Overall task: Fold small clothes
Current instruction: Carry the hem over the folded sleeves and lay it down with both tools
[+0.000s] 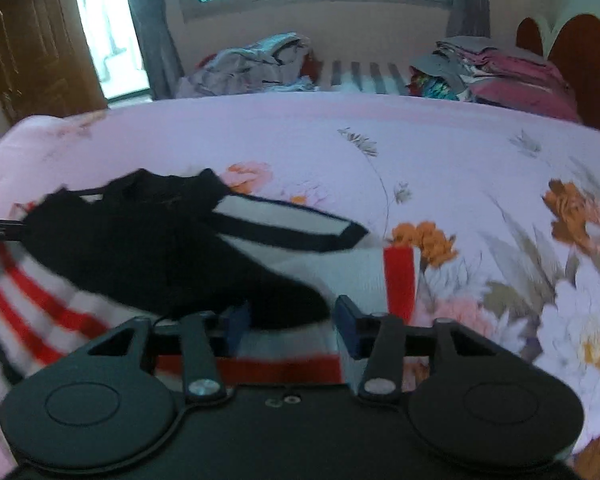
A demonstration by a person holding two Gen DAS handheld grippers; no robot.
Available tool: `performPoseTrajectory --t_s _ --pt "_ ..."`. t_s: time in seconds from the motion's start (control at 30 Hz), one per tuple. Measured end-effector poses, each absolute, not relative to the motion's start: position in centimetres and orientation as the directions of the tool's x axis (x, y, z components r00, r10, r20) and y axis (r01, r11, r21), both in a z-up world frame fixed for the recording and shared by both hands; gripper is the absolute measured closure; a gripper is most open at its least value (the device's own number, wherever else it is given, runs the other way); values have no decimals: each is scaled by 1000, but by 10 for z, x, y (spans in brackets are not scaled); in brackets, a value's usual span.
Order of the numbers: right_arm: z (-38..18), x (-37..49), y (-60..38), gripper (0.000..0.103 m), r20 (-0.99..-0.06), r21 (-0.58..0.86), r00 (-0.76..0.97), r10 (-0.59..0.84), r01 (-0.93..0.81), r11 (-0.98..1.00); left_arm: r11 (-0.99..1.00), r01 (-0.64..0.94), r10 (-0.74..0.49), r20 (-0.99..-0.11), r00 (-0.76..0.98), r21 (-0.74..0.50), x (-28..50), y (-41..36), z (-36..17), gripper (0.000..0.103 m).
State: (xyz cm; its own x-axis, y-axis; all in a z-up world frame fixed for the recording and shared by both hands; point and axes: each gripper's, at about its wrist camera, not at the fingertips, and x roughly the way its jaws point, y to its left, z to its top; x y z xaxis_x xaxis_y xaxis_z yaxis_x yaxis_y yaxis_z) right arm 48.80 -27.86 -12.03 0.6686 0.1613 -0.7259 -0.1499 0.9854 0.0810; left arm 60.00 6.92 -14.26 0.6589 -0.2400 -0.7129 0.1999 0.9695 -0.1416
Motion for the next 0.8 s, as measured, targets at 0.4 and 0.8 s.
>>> performPoseTrajectory --t_s 0.4,0.8 --pt "-113 504 -296 99 -644 141 752 142 -66 988 991 86 -129 -600 789 -100 588 78 -132 99" --pt "-122 509 -290 59 -679 108 734 26 66 992 999 10 20 -654 756 42 593 59 -139 34"
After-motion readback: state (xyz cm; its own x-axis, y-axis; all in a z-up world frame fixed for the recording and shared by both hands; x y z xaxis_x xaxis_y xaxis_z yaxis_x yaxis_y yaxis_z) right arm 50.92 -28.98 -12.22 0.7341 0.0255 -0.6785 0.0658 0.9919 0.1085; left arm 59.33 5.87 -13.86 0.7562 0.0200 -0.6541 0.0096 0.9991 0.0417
